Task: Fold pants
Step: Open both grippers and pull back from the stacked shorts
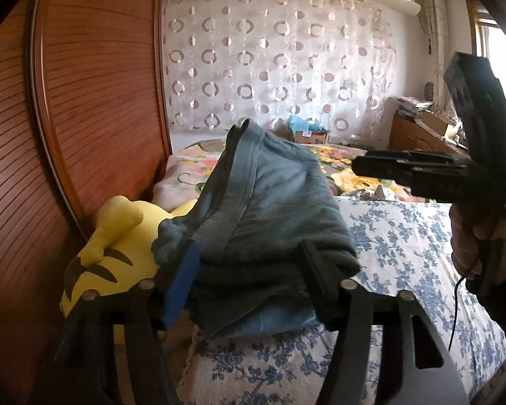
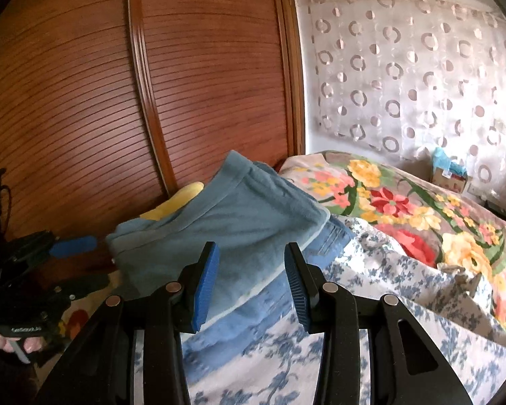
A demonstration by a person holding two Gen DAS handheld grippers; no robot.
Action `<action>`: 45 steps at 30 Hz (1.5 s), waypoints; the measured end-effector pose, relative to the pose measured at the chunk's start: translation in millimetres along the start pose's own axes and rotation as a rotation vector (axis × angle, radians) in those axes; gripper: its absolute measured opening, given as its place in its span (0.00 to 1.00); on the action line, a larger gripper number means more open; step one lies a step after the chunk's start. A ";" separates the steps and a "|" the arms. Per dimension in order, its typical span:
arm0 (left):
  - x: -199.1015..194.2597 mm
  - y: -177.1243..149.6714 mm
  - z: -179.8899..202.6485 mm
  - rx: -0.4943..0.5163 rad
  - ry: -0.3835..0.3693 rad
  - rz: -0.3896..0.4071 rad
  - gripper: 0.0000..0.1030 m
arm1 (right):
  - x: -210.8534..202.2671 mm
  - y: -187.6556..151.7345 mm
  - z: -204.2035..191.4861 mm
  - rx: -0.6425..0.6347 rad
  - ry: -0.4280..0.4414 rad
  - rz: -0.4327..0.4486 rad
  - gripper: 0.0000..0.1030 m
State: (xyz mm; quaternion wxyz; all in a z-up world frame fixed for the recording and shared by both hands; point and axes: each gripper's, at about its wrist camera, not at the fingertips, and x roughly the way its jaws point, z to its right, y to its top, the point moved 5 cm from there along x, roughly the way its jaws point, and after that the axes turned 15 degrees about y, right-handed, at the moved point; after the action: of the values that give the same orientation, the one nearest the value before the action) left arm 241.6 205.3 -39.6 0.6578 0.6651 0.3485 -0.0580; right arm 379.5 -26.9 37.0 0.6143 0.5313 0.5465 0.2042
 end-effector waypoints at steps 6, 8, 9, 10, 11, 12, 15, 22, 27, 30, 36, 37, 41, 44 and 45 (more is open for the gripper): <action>-22.6 -0.7 3.8 0.012 -0.041 0.025 0.85 | -28.6 -14.2 -18.6 -0.001 -0.011 0.012 0.41; -30.0 -0.5 5.6 0.023 -0.038 0.038 0.85 | -39.4 -18.9 -25.6 -0.005 -0.017 0.016 0.41; -33.9 -0.7 6.8 0.030 -0.037 0.040 0.85 | -43.9 -19.6 -29.2 -0.005 -0.020 0.021 0.41; -38.7 -0.9 8.0 0.035 -0.040 0.044 0.85 | -48.8 -21.2 -31.6 -0.004 -0.021 0.025 0.41; -43.4 -1.0 8.6 0.035 -0.041 0.050 0.85 | -53.6 -23.3 -34.7 -0.004 -0.022 0.028 0.41; -47.5 -1.4 8.3 0.034 -0.042 0.054 0.85 | -59.9 -25.3 -38.3 -0.004 -0.027 0.034 0.41; -62.3 -0.6 9.4 0.035 -0.044 0.071 0.85 | -72.8 -28.8 -49.6 -0.001 -0.036 0.048 0.41; -87.9 -2.8 13.2 0.034 -0.032 0.085 0.85 | -102.0 -45.9 -71.9 0.011 -0.077 0.077 0.41; -106.2 -7.4 24.0 0.044 -0.086 0.104 0.85 | -118.6 -58.2 -85.7 0.025 -0.115 0.084 0.41; -115.7 -9.9 31.3 0.057 -0.105 0.115 0.85 | -127.6 -64.2 -93.3 0.041 -0.136 0.094 0.41; -131.4 -20.8 50.0 0.073 -0.135 0.119 0.85 | -148.8 -78.9 -113.0 0.064 -0.182 0.110 0.41; -132.7 -22.5 52.5 0.074 -0.139 0.118 0.85 | -152.6 -81.1 -115.3 0.069 -0.188 0.114 0.41; -138.3 -29.7 64.7 0.077 -0.150 0.103 0.85 | -167.1 -92.5 -124.9 0.082 -0.230 0.122 0.41; -143.2 -35.2 71.6 0.081 -0.162 0.092 0.85 | -178.9 -101.3 -131.7 0.100 -0.263 0.135 0.44; -145.1 -37.6 74.2 0.082 -0.165 0.088 0.85 | -181.6 -103.2 -134.5 0.107 -0.272 0.137 0.47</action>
State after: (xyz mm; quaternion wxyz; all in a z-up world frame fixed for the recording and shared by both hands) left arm 140.8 77.1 -2.7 0.6584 0.6992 0.2609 -0.0979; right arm 168.0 -156.5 51.0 0.6380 0.6221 0.4309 0.1424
